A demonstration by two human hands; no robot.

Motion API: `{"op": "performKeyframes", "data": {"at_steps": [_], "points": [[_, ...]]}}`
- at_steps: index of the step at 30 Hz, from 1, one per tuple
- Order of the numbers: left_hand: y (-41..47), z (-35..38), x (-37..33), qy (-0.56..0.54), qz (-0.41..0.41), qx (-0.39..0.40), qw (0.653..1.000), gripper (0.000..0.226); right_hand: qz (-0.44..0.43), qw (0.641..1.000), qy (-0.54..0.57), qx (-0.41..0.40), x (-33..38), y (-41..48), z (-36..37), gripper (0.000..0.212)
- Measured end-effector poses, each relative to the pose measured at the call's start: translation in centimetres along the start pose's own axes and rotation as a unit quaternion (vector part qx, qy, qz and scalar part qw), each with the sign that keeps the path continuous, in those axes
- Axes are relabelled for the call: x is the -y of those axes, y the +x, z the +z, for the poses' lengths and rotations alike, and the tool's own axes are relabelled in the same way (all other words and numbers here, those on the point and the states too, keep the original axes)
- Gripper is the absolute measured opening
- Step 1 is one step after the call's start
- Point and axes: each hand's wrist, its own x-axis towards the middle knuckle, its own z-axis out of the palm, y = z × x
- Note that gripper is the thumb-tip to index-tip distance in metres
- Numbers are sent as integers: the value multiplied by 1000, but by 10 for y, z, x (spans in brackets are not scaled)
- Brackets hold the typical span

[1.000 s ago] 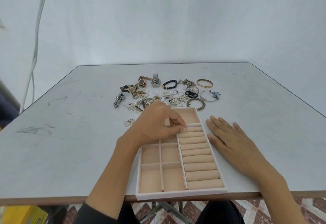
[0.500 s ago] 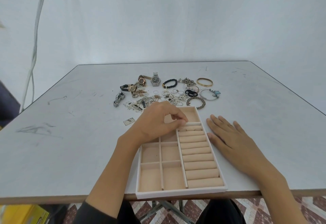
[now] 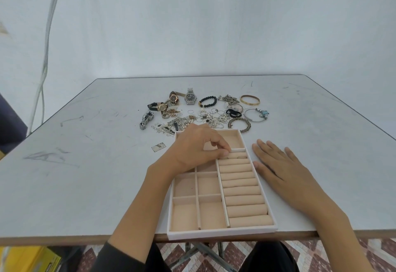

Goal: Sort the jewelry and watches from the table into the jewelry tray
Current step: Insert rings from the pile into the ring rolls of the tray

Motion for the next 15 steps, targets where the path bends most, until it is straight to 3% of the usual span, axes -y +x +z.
{"op": "performKeyframes", "data": {"at_steps": [15], "points": [[1,2,3,-17,-1,0,1000,6,-4,1000,-15,-1,0,2,-1,56]]}}
